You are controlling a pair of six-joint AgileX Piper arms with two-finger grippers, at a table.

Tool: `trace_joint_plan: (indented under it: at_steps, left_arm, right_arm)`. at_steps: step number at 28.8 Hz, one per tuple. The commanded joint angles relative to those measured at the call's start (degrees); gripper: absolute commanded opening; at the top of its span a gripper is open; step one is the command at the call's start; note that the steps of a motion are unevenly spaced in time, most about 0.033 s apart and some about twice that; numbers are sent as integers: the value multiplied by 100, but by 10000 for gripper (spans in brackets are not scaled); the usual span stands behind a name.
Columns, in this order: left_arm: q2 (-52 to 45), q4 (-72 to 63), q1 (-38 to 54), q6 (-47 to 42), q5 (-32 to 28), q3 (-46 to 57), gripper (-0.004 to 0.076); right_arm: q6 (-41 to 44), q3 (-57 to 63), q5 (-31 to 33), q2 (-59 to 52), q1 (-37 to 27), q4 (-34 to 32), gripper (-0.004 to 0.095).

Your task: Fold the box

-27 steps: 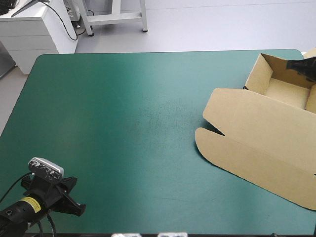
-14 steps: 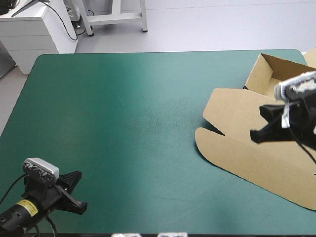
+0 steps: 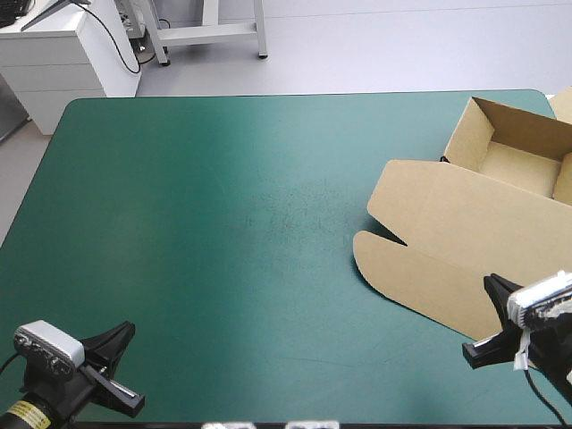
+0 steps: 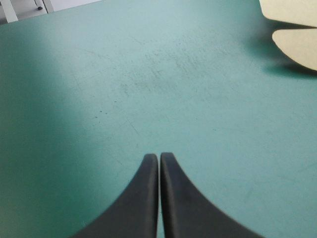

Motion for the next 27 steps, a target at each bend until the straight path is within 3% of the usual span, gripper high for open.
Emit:
trace_joint_plan:
  at_steps: [1, 15, 19, 27]
  left_arm:
    - [-226, -156, 8, 12, -402, 131, -8]
    - [-608, -203, 8, 12, -630, 400, -8]
    - [-608, -225, 8, 12, -630, 400, -8]
    - [-608, -319, 8, -1, -618, 400, -8]
  right_arm:
    - [99, 550, -891, -519, 12, 24, -2]
    - [307, 2118, -1282, -2513, 12, -389, -2]
    - [1040, 2108, -1195, -2498, 12, -809, -2]
    - [1072, 2108, -1184, -2519, 12, -835, -2]
